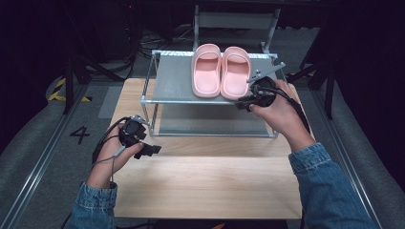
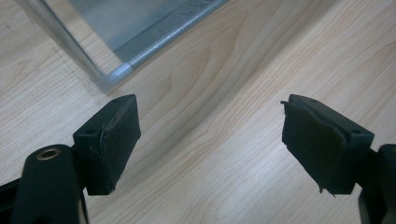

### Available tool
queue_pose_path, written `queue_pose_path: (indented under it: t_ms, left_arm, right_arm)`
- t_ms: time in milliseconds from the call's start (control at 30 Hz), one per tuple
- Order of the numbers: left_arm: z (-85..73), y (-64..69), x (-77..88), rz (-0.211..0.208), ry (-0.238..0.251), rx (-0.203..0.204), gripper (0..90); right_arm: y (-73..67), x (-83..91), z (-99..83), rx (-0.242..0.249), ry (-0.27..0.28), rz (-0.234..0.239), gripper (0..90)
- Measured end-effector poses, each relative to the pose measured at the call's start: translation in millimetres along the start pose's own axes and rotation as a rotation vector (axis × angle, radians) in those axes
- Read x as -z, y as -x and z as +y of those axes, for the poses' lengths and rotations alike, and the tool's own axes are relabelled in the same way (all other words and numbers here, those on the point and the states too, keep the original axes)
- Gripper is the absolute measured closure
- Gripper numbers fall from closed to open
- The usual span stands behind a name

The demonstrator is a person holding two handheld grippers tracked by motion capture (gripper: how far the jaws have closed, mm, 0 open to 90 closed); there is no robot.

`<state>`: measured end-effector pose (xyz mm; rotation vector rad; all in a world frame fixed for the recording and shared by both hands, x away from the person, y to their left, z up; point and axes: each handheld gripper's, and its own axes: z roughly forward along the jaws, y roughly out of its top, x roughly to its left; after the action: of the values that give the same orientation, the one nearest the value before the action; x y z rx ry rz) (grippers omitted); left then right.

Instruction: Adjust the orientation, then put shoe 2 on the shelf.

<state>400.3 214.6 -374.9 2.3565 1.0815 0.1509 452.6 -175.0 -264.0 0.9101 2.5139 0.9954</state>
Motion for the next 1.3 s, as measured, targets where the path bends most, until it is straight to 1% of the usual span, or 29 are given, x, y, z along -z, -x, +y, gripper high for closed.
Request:
queue_pose_path:
  t_ms: [133,200,267,333,433,533,600,667,767,933,1133,1167,1300]
  left_arm:
    - [1.0,0.6,-1.6,-0.004,0.000,0.000,19.8]
    - [0.9,0.2,-1.7,-0.001,0.000,0.001,19.8]
    - [1.0,0.2,-1.5,0.001,0.000,0.000,19.8]
    - [1.2,0.1,-1.1,-0.002,-0.002,-0.002,19.8]
    - [0.5,0.1,-1.9,0.006,0.001,0.000,19.8]
    - [-0.1,0.0,-2.2,0.004,-0.002,0.003,19.8]
    - [-0.1,-0.2,-2.0,0.004,-0.005,0.001,19.8]
    - [-0.6,-0.3,-1.9,0.003,-0.005,-0.004,19.7]
    - [-1.6,-0.9,-1.6,0.004,-0.005,-0.005,19.7]
    - [-5.2,-1.9,-0.6,0.006,-0.006,0.003,19.7]
    - [-9.4,-4.7,-0.7,0.016,-0.005,0.012,19.7]
    - [-10.2,-4.8,-0.3,0.016,-0.011,0.015,19.7]
    - [-14.2,-7.2,-0.9,0.025,-0.016,0.025,19.6]
  right_arm:
    - [2.0,15.0,-11.2,-0.016,0.019,0.001,72.8]
    - [3.0,20.3,-16.6,-0.031,0.014,-0.001,72.5]
    - [4.1,22.8,-19.8,-0.025,0.020,-0.004,72.0]
    - [5.2,28.9,-26.9,-0.043,0.021,-0.002,70.6]
    - [6.7,35.9,-37.7,-0.055,0.024,-0.011,69.3]
    - [8.3,40.9,-48.0,-0.072,0.029,-0.012,67.7]
    - [9.6,43.9,-54.7,-0.081,0.033,-0.016,65.4]
    - [11.5,47.2,-62.0,-0.086,0.033,-0.030,63.8]
    - [14.1,50.6,-71.5,-0.097,0.021,-0.041,61.3]
    - [19.1,54.8,-87.0,-0.107,0.008,-0.048,57.2]
    - [26.0,59.9,-103.9,-0.121,0.004,-0.055,54.0]
    - [27.4,60.7,-107.1,-0.119,0.007,-0.058,53.5]
    - [33.0,62.5,-121.1,-0.121,-0.003,-0.062,48.5]
